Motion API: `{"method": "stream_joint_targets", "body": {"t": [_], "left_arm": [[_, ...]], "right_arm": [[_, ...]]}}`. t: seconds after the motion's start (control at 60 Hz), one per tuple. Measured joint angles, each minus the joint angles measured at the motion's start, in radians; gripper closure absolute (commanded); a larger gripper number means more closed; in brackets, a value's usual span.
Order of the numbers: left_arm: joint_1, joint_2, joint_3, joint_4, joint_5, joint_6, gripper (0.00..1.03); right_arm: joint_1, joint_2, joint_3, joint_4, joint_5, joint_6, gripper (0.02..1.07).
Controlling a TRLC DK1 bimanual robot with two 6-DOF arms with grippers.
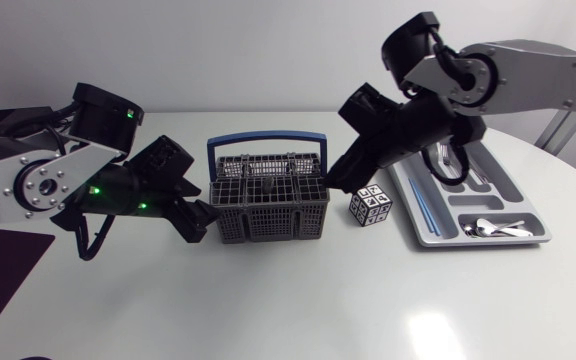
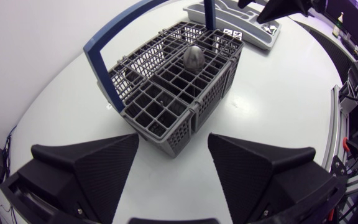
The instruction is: Transfer all utensils from the basket to the drawer tray.
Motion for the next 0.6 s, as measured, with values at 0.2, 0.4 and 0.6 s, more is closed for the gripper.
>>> {"method": "stream_joint_targets", "body": {"t": [0.2, 0.4, 0.6], "left_arm": [[0.030, -0.017, -0.035, 0.024, 0.042, 0.044, 0.26], [0.068, -0.029, -0.060, 0.040, 0.092, 0.082, 0.26], [0.079, -0.039, -0.080, 0.076, 0.113, 0.100, 0.26]], "right_arm": [[0.058, 0.115, 0.081, 0.053, -0.102, 0.255, 0.35], [0.109, 0.197, 0.113, 0.121, -0.119, 0.401, 0.38], [0.132, 0.280, 0.121, 0.195, -0.116, 0.502, 0.45]]}}
